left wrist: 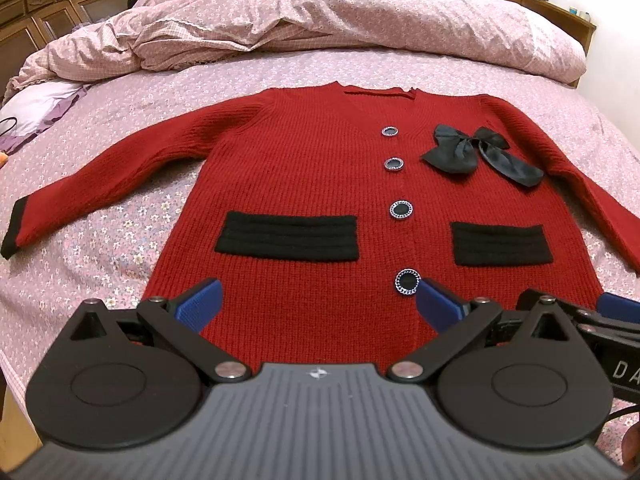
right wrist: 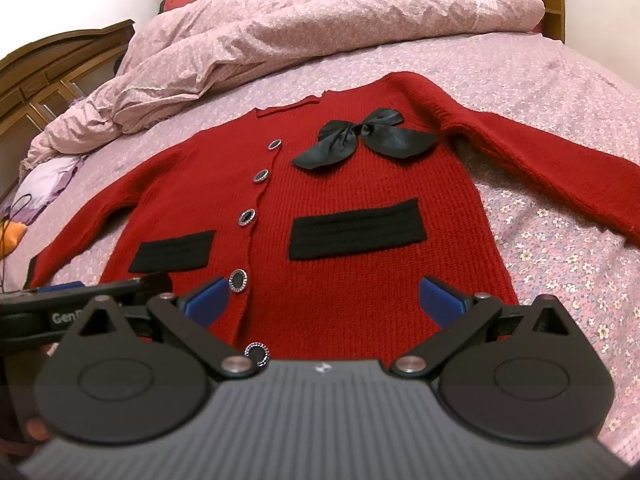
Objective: Fold small clothes
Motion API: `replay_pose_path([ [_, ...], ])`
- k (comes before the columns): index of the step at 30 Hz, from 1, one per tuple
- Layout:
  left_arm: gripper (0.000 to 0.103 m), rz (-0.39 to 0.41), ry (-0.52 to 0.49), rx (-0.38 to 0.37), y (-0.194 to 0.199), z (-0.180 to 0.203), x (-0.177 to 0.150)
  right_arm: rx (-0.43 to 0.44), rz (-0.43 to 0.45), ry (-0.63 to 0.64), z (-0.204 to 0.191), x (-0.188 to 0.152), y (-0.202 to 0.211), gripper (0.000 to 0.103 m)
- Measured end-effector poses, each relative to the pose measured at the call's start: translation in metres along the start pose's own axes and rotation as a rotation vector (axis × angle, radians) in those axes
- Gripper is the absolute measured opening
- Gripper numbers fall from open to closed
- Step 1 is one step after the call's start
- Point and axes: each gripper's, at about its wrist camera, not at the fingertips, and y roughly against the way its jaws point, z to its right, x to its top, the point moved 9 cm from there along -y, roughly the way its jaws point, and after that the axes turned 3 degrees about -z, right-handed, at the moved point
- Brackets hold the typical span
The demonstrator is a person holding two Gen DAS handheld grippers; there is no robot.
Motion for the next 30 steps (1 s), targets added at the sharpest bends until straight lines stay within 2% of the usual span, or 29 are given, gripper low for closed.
replay_pose_path([
  [30,0.103,-0.012,0.009,0.012,-0.0032,-0.0036,-0.0039,0.003,-0.011,0.005,-0.0025,-0.0027,-0.0014,0.103],
])
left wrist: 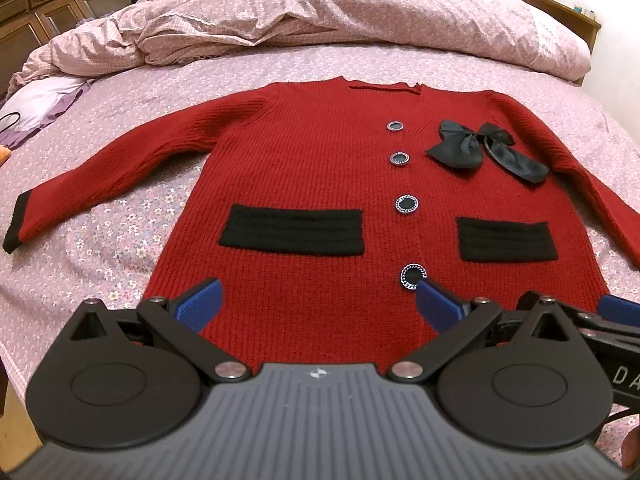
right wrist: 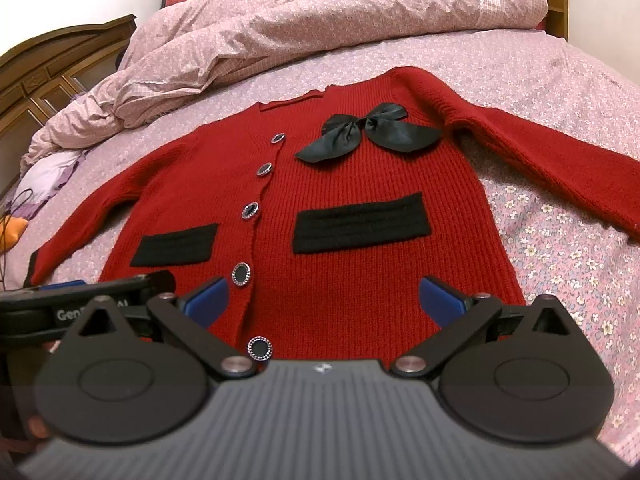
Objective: Fold small clothes
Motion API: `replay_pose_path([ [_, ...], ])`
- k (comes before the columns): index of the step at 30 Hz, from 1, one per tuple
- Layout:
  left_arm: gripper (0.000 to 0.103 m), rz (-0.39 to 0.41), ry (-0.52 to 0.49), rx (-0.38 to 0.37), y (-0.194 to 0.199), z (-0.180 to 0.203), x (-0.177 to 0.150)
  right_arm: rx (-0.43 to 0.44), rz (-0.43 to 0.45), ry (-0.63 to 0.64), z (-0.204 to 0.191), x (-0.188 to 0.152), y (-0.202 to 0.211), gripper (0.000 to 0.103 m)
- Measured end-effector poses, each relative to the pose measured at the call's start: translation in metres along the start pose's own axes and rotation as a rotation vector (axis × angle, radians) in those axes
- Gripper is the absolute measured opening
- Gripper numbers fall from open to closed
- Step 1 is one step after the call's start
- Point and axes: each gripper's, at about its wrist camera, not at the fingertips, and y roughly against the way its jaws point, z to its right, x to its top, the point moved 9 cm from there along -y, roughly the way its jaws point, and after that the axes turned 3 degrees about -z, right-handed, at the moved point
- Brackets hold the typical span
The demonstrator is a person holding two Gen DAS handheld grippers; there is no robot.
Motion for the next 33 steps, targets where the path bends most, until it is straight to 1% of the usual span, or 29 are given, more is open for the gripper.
replay_pose_path([
  [19,0.103,-0.011,0.002,0.005,-0.0024,-0.0005,-0.0014,-0.008,-0.017,-0.002,0.0006,-0.0032,-0.0023,0.103],
  [33,0.103,-0.026,-0.009,-0.005,-0.0056,0.0019,-0.0029,-0.006,-0.024,-0.015,0.0029,-0.0032,-0.0041,0.103],
])
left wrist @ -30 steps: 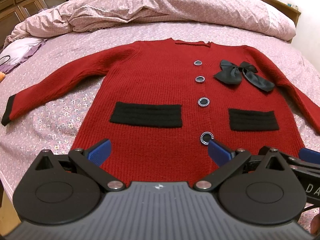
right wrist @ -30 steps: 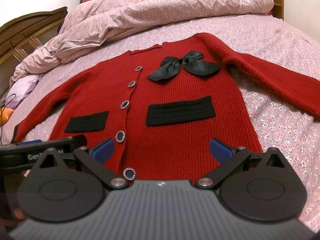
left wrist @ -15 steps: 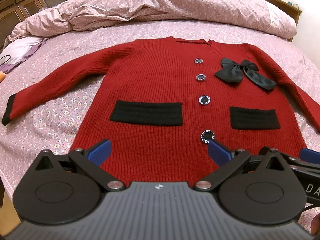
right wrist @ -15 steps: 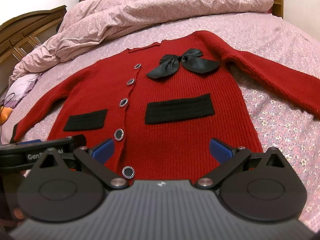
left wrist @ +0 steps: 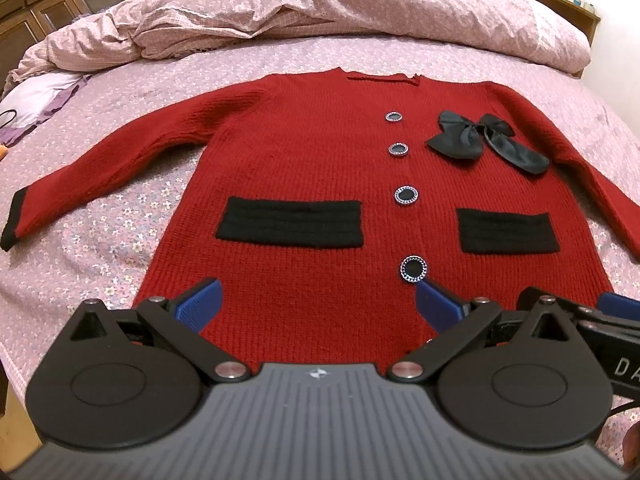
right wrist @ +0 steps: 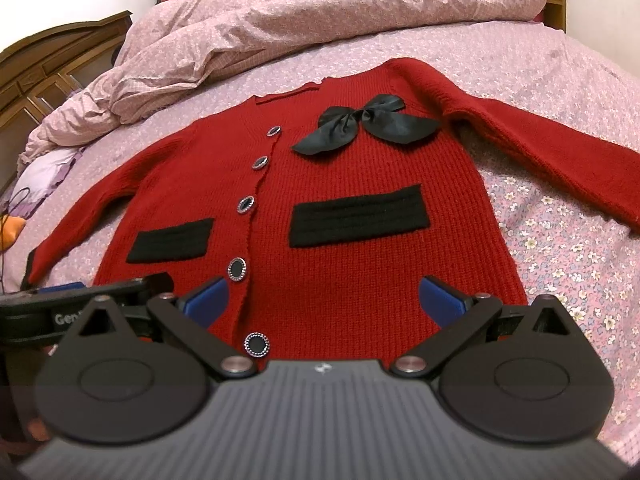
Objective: Fold small clothes
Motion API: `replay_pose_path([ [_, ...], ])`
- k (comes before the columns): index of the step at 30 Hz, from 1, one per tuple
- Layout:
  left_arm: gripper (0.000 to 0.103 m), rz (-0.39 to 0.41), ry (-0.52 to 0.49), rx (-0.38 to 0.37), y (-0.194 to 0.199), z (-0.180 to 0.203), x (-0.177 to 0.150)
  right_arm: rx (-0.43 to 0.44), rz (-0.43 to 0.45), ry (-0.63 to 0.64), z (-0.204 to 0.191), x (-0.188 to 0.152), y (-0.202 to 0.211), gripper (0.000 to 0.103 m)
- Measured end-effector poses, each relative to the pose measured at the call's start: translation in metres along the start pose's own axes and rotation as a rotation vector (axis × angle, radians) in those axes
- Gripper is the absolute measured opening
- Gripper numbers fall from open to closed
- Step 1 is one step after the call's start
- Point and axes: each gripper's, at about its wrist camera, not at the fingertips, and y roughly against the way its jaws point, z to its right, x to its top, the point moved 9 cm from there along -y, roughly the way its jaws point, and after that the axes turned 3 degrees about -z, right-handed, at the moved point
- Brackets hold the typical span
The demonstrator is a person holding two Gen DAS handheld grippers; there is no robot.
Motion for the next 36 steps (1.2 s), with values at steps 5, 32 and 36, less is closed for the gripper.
replay_pose_path([
  [5,0.103,-0.028,0.005,-0.007,-0.006,0.000,-0.001,0.001,-0.002,-0.011,0.002,0.001,0.000,0.103],
  [32,0.103,-0.095,-0.026,-0.013,-0.043,-0.002,0.021,-0.040,0.025,-0.197,0.063,0.042,-0.021,0.103],
  [36,0.103,-0.101,-0.034,-0.006,-0.050,-0.001,0.028,-0.058,0.014,-0.243,0.078,0.047,-0.029,0.103],
])
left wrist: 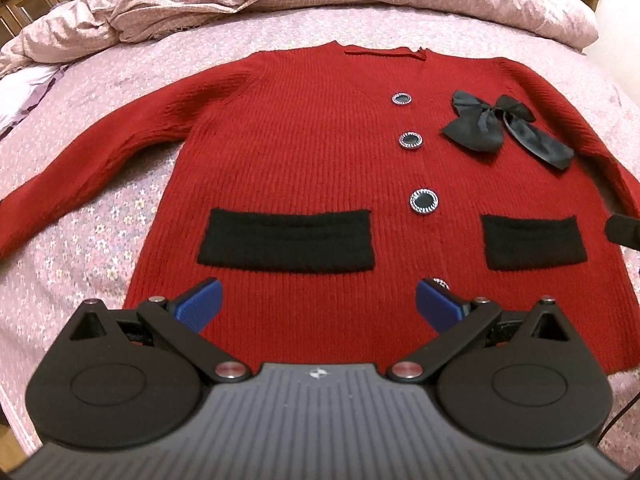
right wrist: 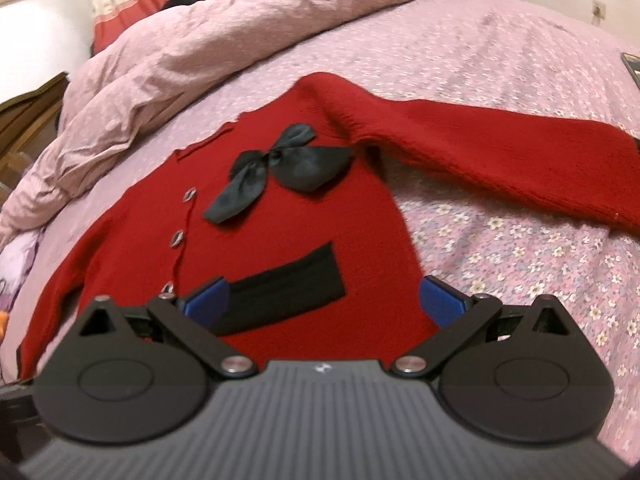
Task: Fold small clothes
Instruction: 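Grasp the black cuff of the cardigan sleeve with the right gripper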
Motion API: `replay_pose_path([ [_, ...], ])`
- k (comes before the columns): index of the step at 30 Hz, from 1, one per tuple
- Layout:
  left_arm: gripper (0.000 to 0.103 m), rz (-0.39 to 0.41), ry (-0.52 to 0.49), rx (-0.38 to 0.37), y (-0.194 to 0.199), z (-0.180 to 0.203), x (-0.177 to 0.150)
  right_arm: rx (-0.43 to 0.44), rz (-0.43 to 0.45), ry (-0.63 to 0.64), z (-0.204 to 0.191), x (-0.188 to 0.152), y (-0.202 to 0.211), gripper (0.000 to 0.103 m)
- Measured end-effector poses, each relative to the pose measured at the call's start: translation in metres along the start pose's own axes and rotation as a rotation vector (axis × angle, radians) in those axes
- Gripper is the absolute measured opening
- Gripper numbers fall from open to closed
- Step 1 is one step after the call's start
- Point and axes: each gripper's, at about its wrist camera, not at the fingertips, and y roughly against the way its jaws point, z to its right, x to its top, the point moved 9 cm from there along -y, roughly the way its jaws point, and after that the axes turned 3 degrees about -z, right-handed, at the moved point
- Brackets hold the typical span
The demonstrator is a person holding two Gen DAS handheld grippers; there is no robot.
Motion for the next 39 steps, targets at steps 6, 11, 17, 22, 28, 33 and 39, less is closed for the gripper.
replay_pose_path([
  [6,0.103,-0.023,0.006,0.011,-0.011,0.000,0.010,-0.039,0.005,-0.051,0.024,0.015,-0.011,0.103],
  [11,0.103,-0.043,0.008,0.014,-0.020,0.001,0.014,-0.025,0.010,-0.171,0.047,0.029,-0.016,0.103],
  [17,0.103,-0.055,0.005,0.029,-0.033,-0.001,0.018,-0.046,0.037,-0.250,0.071,0.041,-0.022,0.103],
  [22,0.103,-0.059,0.013,0.066,-0.047,-0.010,0.028,-0.070,0.032,-0.319,0.091,0.049,-0.033,0.103],
  [28,0.103,-0.081,0.033,0.068,-0.058,-0.014,0.032,0.016,0.037,-0.484,0.112,0.056,-0.043,0.103],
  [33,0.103,-0.076,0.025,0.071,-0.061,-0.012,0.029,0.069,0.067,-0.581,0.123,0.059,-0.046,0.103],
  [39,0.103,-0.071,0.034,0.058,-0.066,-0.013,0.028,0.117,0.097,-0.607,0.129,0.054,-0.043,0.103],
])
